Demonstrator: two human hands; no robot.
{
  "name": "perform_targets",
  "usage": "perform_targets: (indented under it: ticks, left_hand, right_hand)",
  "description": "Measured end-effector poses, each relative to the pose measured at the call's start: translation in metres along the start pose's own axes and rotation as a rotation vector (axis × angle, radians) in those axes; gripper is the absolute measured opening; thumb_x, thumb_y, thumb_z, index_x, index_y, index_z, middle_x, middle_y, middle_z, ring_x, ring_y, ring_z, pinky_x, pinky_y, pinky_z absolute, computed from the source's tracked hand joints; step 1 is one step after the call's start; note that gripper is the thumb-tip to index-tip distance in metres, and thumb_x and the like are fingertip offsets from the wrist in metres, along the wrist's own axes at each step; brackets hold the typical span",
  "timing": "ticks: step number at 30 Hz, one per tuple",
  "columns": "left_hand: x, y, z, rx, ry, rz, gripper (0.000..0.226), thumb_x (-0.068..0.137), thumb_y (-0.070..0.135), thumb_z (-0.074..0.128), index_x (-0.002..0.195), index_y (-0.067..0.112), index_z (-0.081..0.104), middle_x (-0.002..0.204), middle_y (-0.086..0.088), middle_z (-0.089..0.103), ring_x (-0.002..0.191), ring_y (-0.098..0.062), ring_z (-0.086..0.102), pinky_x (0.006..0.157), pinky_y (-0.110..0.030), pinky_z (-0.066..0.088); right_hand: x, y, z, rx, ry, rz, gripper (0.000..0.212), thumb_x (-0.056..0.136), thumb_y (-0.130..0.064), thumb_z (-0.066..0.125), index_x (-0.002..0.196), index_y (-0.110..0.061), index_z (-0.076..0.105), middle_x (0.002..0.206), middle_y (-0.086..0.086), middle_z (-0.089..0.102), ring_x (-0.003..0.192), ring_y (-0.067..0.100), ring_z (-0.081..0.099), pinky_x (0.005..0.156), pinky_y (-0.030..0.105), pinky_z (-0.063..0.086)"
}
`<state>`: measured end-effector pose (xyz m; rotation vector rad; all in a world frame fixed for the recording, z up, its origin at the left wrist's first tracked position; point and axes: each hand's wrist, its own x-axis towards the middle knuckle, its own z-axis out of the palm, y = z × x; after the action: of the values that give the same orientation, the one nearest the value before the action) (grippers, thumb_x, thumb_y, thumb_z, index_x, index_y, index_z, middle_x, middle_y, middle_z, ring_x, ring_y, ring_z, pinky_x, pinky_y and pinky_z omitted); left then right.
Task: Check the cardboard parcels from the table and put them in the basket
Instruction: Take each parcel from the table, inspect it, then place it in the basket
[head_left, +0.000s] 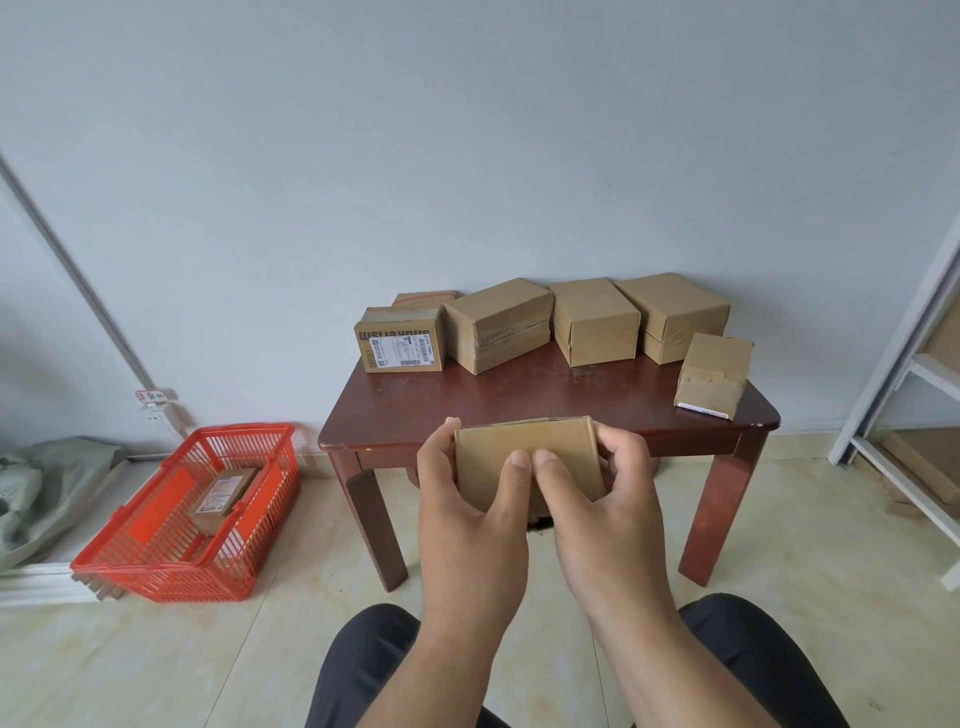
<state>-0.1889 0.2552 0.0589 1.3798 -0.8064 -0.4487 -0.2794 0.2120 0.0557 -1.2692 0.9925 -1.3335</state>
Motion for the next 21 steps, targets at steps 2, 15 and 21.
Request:
perform_targets:
  ticks: [2, 15, 21]
  left_hand:
    - [-0.0024, -0.0012, 0.001, -0.01, 0.015, 0.009, 0.054, 0.095, 0.025, 0.075, 0.142, 0.031, 0.048, 0.126, 0.014, 0.063, 0.104, 0.006, 0.065, 0.088, -0.021, 0.058]
    - [-0.0038, 0.0037, 0.006, -0.139, 0.156, 0.052, 0.039, 0.086, 0.035, 0.081, 0.12, 0.035, 0.063, 0.121, 0.038, 0.063, 0.108, 0.006, 0.066, 0.094, -0.039, 0.06]
    - [-0.0065, 0.0007, 0.0079, -0.125, 0.134, 0.144, 0.047, 0.082, 0.038, 0.08, 0.125, 0.036, 0.061, 0.136, 0.042, 0.055, 0.12, 0.003, 0.064, 0.095, -0.034, 0.06]
  right_hand:
    - [0.0015, 0.0, 0.0003, 0.004, 0.025, -0.004, 0.036, 0.09, -0.03, 0.081, 0.119, -0.029, 0.06, 0.102, -0.01, 0.069, 0.084, -0.004, 0.067, 0.063, 0.012, 0.053]
    - [-0.0035, -0.0031, 0.0018, 0.012, 0.056, -0.052, 0.046, 0.086, -0.036, 0.083, 0.125, -0.034, 0.059, 0.116, -0.018, 0.067, 0.102, 0.0, 0.067, 0.076, 0.017, 0.057]
    - [-0.0012, -0.0072, 0.0065, 0.083, 0.096, 0.034, 0.055, 0.082, -0.069, 0.075, 0.129, -0.042, 0.063, 0.13, -0.015, 0.063, 0.12, 0.007, 0.064, 0.099, 0.036, 0.057]
